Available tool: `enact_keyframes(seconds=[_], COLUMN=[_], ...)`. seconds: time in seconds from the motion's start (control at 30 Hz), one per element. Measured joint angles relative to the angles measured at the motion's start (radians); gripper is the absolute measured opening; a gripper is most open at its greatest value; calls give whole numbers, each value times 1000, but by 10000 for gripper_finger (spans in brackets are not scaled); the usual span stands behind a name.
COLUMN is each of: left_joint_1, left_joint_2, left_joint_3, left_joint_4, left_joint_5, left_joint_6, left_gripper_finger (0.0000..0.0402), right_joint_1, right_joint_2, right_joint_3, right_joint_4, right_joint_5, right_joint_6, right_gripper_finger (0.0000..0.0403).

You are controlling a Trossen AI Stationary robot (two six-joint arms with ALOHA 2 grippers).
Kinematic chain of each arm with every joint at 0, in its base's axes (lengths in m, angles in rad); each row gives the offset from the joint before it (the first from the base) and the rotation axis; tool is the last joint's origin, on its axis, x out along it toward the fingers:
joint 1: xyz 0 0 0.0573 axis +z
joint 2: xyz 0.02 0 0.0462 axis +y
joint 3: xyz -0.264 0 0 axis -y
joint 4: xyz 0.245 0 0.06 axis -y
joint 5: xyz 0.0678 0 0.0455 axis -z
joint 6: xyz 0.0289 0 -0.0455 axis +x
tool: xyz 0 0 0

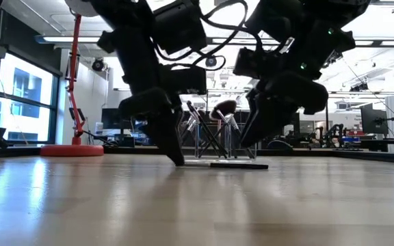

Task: Pick & Place Makeup Supplies
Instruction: Put the makeup brush into the transparent organizer

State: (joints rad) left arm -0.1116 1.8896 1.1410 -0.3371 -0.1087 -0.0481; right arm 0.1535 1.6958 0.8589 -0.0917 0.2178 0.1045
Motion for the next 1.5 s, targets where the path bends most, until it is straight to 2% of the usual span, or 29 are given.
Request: enact_keyframes(seconds=[0.13, 0.47, 1.07, 1.23, 1.5], left_joint_1=[0, 0, 0, 0, 1], left_joint_2=[0, -2, -4, -4, -4], left_joint_3=[31, 8, 91, 119, 128], left_joint_4=[-36, -34, -109, -140, -149], left_joint_5=[-10, 10, 43, 45, 46], left_joint_6=[26, 18, 7, 7, 8], left_gripper_finger=[0, 0, 0, 0, 0], right_joint_1=[-1, -2, -3, -3, -3], right_joint_2=[6, 55, 77, 77, 77], right_joint_3=[0, 0, 2, 2, 2], right_joint_4=[6, 31, 115, 113, 112], right_joint_5=[-19, -72, -46, -80, -77], right_joint_6=[-14, -25, -27, -24, -24], right_gripper_finger=[146, 184, 183, 164, 97])
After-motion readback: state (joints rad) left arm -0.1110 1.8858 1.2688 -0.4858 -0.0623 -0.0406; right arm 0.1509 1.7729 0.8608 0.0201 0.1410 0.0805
